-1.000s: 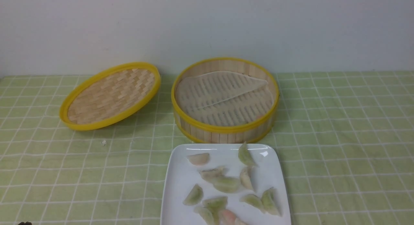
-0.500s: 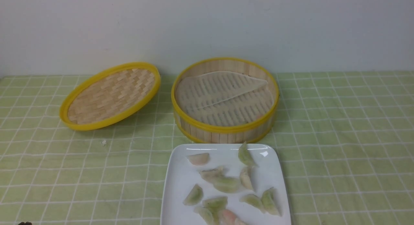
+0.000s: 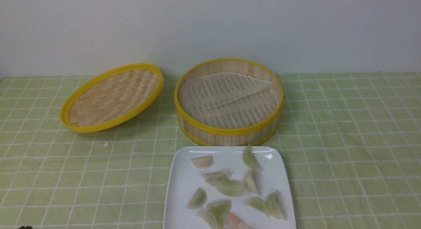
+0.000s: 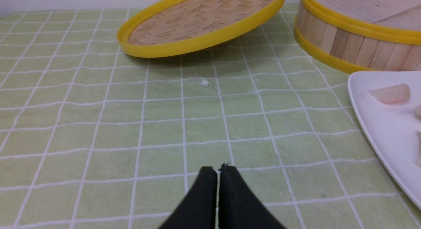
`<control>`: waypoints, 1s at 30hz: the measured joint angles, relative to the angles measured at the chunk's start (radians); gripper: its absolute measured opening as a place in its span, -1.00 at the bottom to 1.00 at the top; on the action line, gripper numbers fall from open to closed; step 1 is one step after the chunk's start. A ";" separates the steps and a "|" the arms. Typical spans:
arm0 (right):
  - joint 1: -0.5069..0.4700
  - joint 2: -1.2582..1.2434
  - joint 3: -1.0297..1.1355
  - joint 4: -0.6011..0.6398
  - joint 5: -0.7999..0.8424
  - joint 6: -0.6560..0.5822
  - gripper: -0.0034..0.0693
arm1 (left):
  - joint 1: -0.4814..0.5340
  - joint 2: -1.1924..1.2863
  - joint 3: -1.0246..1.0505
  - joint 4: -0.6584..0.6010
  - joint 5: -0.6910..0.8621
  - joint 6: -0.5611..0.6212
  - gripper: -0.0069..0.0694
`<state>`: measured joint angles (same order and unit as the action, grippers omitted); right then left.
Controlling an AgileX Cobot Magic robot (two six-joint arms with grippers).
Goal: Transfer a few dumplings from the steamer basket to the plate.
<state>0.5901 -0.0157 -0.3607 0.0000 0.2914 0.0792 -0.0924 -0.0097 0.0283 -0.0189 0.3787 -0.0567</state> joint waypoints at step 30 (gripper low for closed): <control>-0.542 0.000 0.380 0.023 0.103 -0.024 -0.95 | 0.000 0.000 0.000 0.000 0.000 0.000 -0.83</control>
<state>0.0482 -0.0157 0.0197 0.0234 0.3941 0.0550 -0.0924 -0.0097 0.0283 -0.0193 0.3791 -0.0567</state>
